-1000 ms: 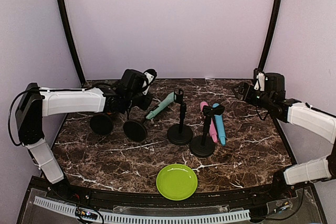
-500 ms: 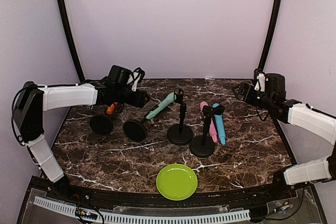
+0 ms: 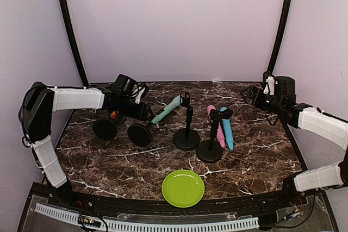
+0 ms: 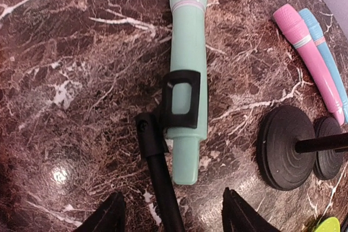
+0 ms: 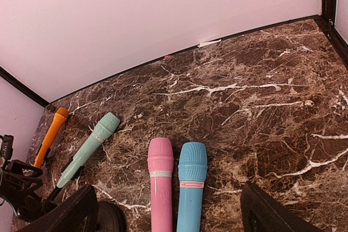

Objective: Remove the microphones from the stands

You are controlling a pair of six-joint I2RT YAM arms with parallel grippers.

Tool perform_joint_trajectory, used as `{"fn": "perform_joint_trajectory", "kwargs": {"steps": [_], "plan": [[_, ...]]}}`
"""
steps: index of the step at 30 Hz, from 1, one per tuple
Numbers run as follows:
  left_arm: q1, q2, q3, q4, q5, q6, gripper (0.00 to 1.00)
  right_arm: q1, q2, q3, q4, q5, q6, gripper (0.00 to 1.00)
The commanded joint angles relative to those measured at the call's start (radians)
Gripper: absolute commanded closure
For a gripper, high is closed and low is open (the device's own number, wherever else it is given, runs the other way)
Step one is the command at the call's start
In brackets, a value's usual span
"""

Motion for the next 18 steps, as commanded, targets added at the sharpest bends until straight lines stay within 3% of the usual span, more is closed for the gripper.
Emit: {"fn": "perform_joint_trajectory", "kwargs": {"steps": [1,18], "plan": [[0.005,0.029,0.049,-0.095,0.05,0.018,0.37,-0.004,-0.012,-0.011,0.016,0.002,0.0,0.08],[0.005,0.091,0.066,-0.22,0.156,0.02,0.33,-0.004,-0.008,-0.027,0.029,-0.005,-0.001,0.08]]}}
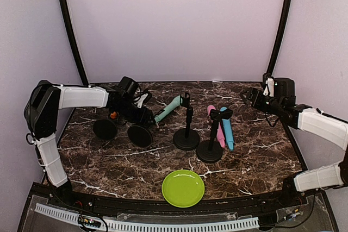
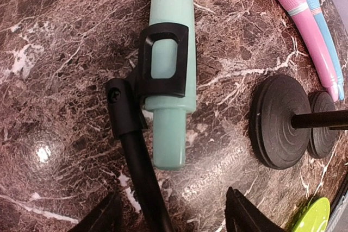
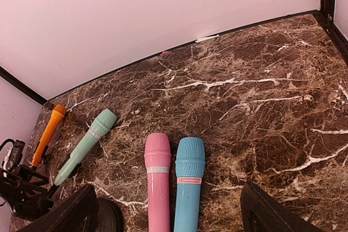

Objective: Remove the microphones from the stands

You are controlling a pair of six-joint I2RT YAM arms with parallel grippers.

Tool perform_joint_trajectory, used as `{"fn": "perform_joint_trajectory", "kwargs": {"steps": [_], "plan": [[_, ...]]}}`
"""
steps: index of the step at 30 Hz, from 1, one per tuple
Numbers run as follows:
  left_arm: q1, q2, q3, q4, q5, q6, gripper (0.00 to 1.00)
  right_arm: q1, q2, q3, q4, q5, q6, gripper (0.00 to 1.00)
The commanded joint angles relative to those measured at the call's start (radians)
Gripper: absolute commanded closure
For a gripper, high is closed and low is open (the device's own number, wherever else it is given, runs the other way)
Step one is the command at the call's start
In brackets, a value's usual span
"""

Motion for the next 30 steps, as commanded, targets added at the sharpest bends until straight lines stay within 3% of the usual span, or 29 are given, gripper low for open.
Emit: {"fn": "perform_joint_trajectory", "kwargs": {"steps": [1,12,18,30], "plan": [[0.004,0.014,0.002,-0.073,0.048,0.008,0.33,-0.004,-0.007,-0.012,0.029,-0.004,-0.001,0.08],[0.004,0.049,0.009,-0.072,0.059,0.007,0.29,-0.003,0.004,-0.021,0.049,-0.011,0.005,0.08],[-0.008,0.05,0.029,-0.053,0.096,-0.007,0.34,-0.004,-0.002,-0.024,0.044,-0.002,-0.002,0.08],[-0.047,0.041,0.046,-0.059,0.07,-0.011,0.35,-0.004,-0.017,-0.027,0.035,0.006,-0.009,0.08]]}}
